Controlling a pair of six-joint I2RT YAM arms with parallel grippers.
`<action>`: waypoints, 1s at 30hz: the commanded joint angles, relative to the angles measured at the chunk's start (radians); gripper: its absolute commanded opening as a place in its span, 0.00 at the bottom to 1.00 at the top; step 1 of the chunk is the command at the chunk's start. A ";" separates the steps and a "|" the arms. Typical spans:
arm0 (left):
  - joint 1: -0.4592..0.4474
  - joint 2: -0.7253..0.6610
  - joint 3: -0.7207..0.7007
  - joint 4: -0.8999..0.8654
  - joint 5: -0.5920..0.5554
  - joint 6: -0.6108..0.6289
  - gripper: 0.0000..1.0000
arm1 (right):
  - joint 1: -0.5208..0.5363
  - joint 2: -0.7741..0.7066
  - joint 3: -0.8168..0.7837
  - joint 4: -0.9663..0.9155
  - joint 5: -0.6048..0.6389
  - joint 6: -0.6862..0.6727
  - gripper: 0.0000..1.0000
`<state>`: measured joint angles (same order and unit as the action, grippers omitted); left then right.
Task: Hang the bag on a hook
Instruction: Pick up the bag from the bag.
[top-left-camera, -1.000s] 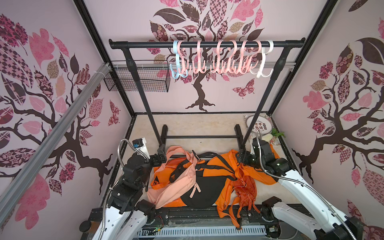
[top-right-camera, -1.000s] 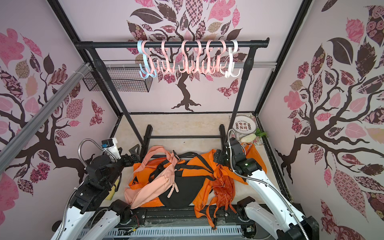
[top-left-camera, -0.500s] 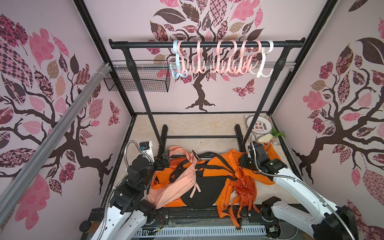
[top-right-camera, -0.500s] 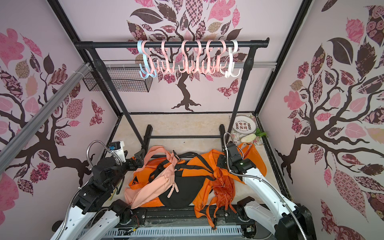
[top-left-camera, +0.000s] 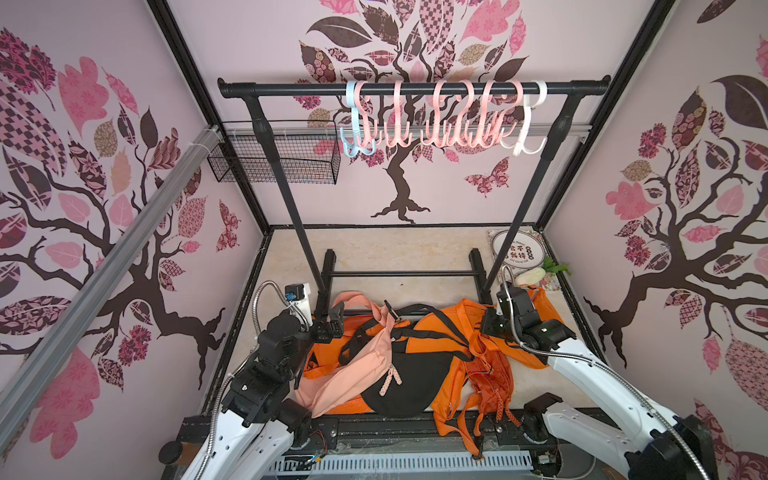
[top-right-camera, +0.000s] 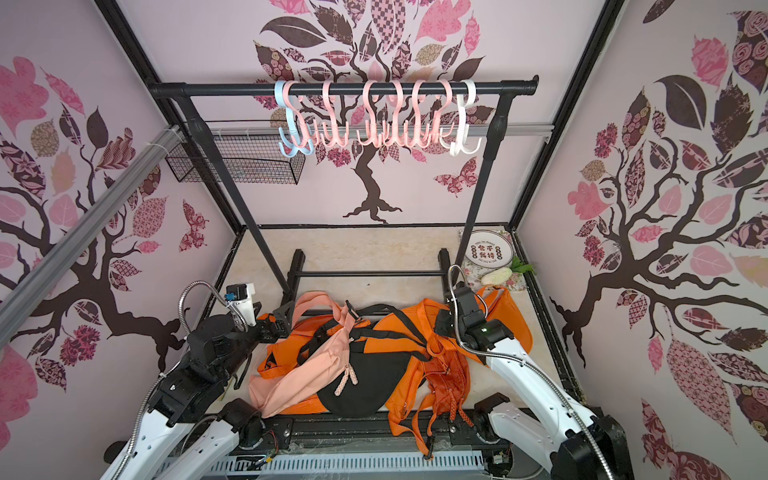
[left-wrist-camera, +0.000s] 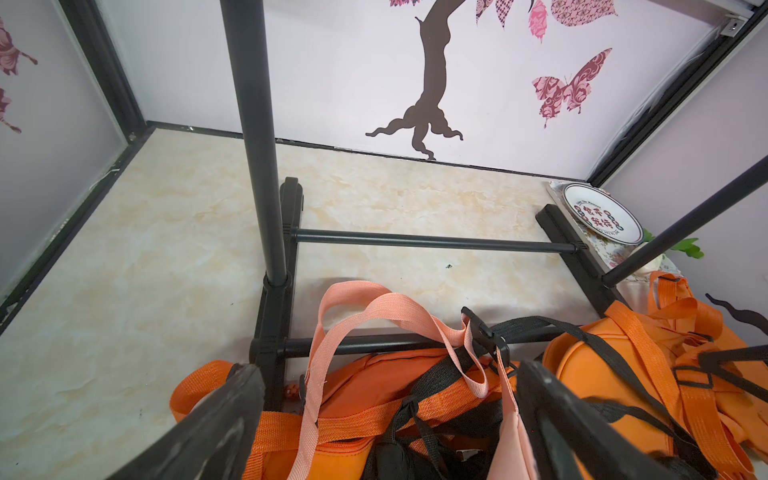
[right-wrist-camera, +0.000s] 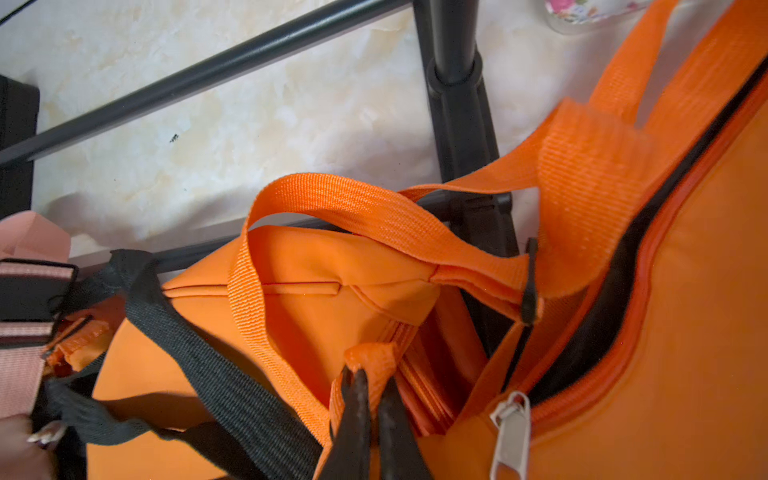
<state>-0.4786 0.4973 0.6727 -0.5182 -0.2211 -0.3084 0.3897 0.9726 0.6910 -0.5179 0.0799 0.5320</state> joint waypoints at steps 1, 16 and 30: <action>-0.005 -0.002 -0.024 0.020 0.026 0.016 0.98 | 0.000 -0.057 0.139 -0.083 0.059 -0.022 0.04; -0.006 0.012 0.066 0.101 0.482 0.083 0.95 | 0.001 0.007 0.840 -0.248 -0.391 -0.064 0.00; -0.009 0.080 0.131 0.238 0.620 0.093 0.95 | 0.018 0.023 0.675 0.294 -0.985 0.260 0.00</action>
<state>-0.4843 0.5705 0.7593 -0.3065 0.3798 -0.2417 0.3943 1.0183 1.4940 -0.4782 -0.7227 0.6556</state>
